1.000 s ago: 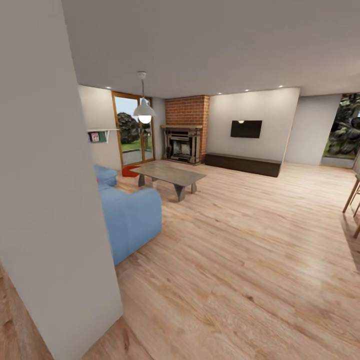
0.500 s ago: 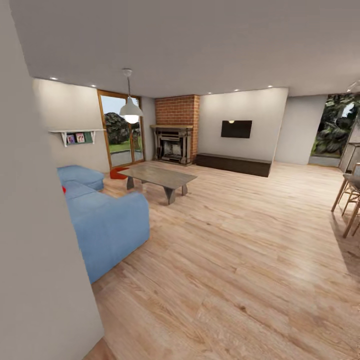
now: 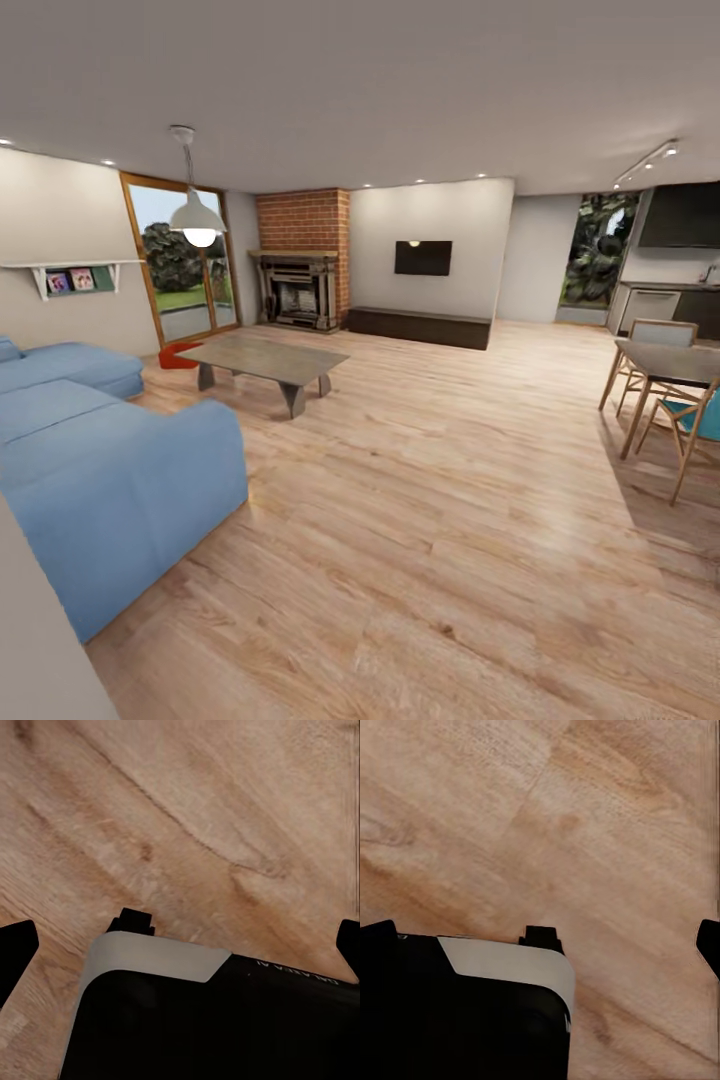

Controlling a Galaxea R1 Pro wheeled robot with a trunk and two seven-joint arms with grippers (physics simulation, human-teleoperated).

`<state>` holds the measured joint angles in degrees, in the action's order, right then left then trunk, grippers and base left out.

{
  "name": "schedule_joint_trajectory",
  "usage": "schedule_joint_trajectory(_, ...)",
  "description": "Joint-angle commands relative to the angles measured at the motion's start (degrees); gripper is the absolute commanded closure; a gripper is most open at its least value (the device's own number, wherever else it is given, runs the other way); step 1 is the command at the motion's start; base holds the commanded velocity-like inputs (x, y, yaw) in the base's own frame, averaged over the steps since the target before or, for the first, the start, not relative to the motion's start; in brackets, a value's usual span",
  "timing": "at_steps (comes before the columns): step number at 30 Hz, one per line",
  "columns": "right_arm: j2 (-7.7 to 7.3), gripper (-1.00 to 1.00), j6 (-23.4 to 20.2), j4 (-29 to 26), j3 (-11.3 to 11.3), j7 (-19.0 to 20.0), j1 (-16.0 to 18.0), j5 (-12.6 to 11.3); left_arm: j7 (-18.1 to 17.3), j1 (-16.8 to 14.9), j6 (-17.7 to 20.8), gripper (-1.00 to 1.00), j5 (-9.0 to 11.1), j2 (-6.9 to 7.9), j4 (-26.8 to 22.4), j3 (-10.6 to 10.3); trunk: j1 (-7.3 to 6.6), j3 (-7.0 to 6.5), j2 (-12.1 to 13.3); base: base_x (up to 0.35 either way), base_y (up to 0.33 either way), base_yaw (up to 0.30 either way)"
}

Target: Move the two storage containers from the living room to the garage. In the garage, place one container on the floor and stack the other container on top of it (either order is fine).

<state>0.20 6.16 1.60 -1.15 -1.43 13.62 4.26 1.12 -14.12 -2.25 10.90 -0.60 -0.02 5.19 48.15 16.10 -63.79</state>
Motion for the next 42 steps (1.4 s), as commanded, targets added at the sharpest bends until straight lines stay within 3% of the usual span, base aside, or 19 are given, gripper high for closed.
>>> schedule_joint_trajectory(1, 0.03, -1.0, 0.3, 0.2, -0.1, -0.1, 0.1, 0.4, 0.1, 0.0, -0.1, -1.0, 0.0, -0.01, 0.0, 0.4, 0.03, 0.07, 0.0, 0.301, -0.094, -0.292)
schedule_joint_trajectory(24, 0.06, -1.0, 0.3, 0.2, -0.1, -0.1, 0.1, 0.5, 0.1, 0.0, 0.0, -1.0, 0.0, 0.03, 0.0, 0.4, 0.03, 0.07, 0.0, 0.302, -0.093, -0.285)
schedule_joint_trajectory(42, -0.03, -1.0, 0.3, 0.2, -0.1, -0.2, 0.1, 0.6, 0.1, 0.0, 0.0, -1.0, 0.0, 0.08, 0.0, 0.4, 0.03, 0.07, 0.0, 0.307, -0.024, -0.019)
